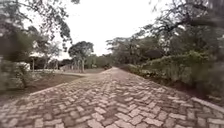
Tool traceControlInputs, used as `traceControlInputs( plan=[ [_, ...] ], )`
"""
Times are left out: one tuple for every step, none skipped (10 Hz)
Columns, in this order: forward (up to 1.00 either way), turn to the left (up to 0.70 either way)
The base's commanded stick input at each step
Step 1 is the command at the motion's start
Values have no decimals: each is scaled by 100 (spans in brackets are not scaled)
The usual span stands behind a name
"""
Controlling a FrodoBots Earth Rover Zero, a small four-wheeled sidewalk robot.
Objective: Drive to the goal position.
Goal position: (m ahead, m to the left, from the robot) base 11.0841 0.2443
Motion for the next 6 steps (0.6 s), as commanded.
traceControlInputs(
  plan=[
    [70,0],
    [70,0],
    [70,0],
    [70,0],
    [70,0],
    [70,0]
  ],
)
